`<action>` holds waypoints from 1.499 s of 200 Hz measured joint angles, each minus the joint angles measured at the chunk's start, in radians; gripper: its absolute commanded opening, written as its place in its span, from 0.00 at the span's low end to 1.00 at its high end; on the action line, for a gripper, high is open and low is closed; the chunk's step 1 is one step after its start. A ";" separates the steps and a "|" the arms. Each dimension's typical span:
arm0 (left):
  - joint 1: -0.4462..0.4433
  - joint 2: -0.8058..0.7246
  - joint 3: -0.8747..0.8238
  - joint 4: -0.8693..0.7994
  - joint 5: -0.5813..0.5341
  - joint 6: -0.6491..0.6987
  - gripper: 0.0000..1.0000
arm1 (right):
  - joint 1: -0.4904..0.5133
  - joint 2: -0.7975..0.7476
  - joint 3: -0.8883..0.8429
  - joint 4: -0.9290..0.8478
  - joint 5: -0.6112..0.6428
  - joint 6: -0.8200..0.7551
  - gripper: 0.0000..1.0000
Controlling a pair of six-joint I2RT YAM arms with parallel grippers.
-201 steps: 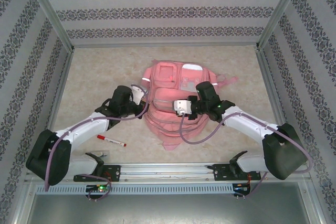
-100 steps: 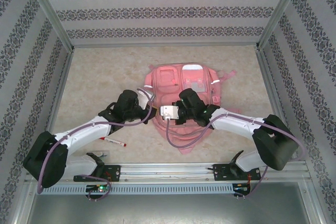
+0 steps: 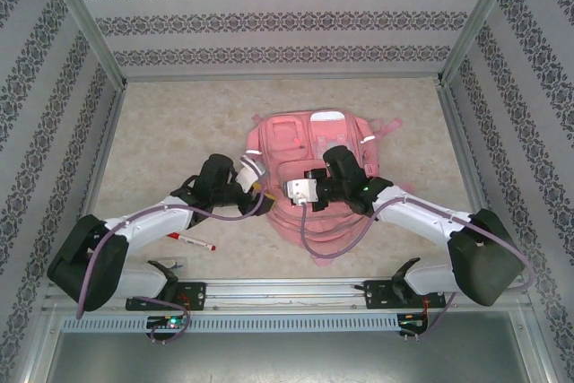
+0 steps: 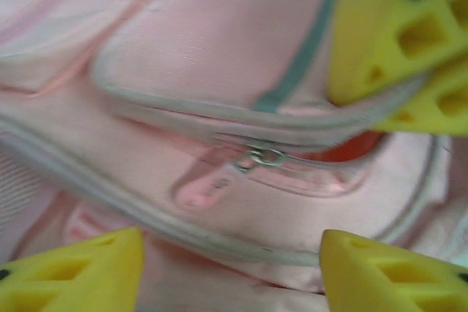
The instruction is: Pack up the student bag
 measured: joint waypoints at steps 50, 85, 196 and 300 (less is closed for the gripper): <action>0.000 0.079 0.014 0.015 0.077 0.174 0.57 | -0.018 -0.008 0.000 -0.013 -0.052 0.003 0.00; 0.000 0.122 0.049 0.019 0.078 0.250 0.44 | -0.019 -0.014 0.000 -0.021 -0.062 0.003 0.00; 0.000 0.201 0.073 0.132 0.178 0.359 0.00 | -0.024 -0.021 -0.008 -0.043 -0.086 0.003 0.00; 0.053 0.235 0.081 0.189 0.186 0.195 0.05 | -0.024 -0.045 -0.016 -0.042 -0.051 -0.035 0.02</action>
